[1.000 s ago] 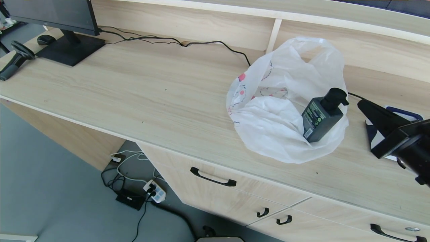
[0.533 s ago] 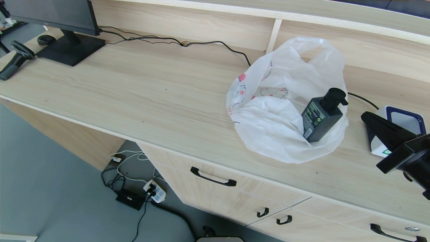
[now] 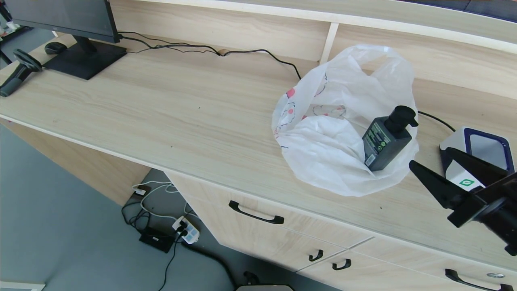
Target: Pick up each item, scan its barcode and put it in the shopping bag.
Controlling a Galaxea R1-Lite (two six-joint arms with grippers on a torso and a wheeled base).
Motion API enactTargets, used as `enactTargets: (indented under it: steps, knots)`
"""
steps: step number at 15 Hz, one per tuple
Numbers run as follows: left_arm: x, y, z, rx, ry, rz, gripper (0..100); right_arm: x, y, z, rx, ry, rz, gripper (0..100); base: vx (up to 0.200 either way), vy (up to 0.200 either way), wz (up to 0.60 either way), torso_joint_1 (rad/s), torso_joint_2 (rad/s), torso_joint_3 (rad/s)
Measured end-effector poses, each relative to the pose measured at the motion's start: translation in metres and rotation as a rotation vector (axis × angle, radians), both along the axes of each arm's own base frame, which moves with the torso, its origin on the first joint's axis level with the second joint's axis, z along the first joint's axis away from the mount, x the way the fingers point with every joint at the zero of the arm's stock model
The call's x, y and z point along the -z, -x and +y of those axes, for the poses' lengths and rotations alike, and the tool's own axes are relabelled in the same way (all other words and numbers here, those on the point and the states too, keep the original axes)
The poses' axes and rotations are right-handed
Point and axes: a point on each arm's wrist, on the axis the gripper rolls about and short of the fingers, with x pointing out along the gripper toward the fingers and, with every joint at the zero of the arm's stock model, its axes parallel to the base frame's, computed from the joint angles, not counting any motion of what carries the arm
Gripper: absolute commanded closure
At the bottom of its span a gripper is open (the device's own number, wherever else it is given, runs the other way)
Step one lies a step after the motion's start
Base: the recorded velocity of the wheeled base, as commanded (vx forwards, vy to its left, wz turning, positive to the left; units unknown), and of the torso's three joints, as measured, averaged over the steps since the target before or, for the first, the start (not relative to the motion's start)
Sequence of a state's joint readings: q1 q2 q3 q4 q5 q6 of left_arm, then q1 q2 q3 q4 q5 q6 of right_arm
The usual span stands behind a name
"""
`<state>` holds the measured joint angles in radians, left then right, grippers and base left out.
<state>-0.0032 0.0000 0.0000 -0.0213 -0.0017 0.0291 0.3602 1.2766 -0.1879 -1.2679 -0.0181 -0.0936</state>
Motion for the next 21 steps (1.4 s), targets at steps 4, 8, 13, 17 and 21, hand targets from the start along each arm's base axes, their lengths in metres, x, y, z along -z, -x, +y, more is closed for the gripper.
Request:
enactTargets:
  steps: [4,8,13,17,21]
  knots:
    - [0.000,0.000,0.000,0.000,0.000,0.000,0,0.001,-0.005,0.001,-0.004,-0.035,0.024,0,0.000,0.000,0.00,0.000,0.00,0.000]
    - [0.000,0.000,0.000,0.000,0.000,0.000,0,0.002,-0.016,0.005,-0.004,-0.047,0.047,0,0.000,0.000,0.00,0.000,0.00,0.000]
    - [0.000,0.000,0.000,0.000,0.000,-0.001,0,0.007,-0.036,0.010,-0.002,-0.106,0.110,0,0.000,0.000,0.00,0.000,0.00,0.000]
    - [0.000,0.000,0.000,0.000,0.000,-0.002,0,-0.002,-0.068,0.021,-0.004,-0.124,0.080,0,0.000,0.000,0.00,0.000,0.00,0.000]
    - [-0.001,0.000,0.000,0.000,0.001,-0.005,0,0.001,-0.093,0.020,-0.001,-0.127,0.067,0,0.000,0.000,0.00,0.000,0.00,0.000]
